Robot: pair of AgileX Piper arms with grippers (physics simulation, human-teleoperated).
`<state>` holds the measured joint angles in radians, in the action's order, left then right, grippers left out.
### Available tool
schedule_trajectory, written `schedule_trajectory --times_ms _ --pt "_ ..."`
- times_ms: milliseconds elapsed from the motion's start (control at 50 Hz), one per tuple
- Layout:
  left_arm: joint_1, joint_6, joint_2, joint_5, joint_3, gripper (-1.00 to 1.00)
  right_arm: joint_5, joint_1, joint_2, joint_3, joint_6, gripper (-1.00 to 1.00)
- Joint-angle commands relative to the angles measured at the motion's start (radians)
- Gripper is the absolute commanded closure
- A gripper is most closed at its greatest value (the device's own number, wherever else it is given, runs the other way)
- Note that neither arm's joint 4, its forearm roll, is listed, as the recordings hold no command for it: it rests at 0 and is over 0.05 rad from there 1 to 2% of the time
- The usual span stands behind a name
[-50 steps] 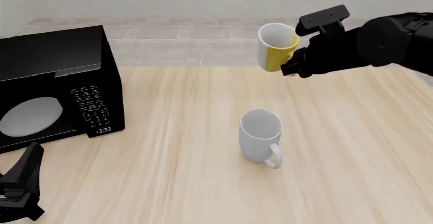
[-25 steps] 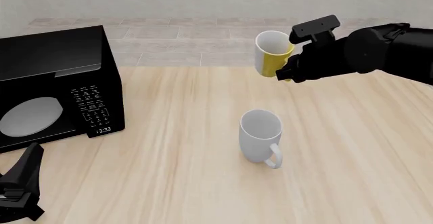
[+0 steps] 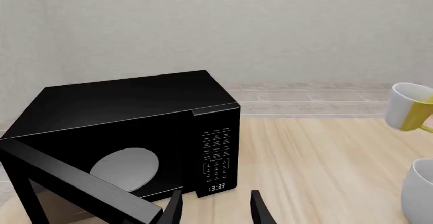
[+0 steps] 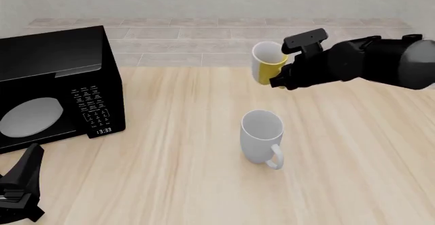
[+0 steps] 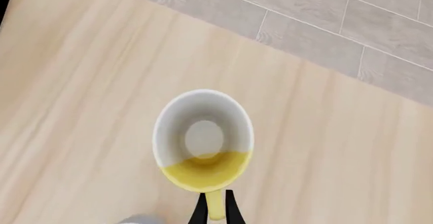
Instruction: Put the yellow and white mug to the front of the white mug.
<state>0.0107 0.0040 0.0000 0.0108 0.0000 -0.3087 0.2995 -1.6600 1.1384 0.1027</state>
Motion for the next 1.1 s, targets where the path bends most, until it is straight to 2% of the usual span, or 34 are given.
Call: schedule_trajectory --times_ms 20,1100 --pt "-0.001 0.000 0.000 -0.007 0.000 -1.00 0.035 -0.005 -0.059 0.012 -0.014 1.00" --pt "-0.001 0.000 0.000 -0.007 0.000 -1.00 0.111 -0.025 -0.296 0.105 -0.039 1.00"
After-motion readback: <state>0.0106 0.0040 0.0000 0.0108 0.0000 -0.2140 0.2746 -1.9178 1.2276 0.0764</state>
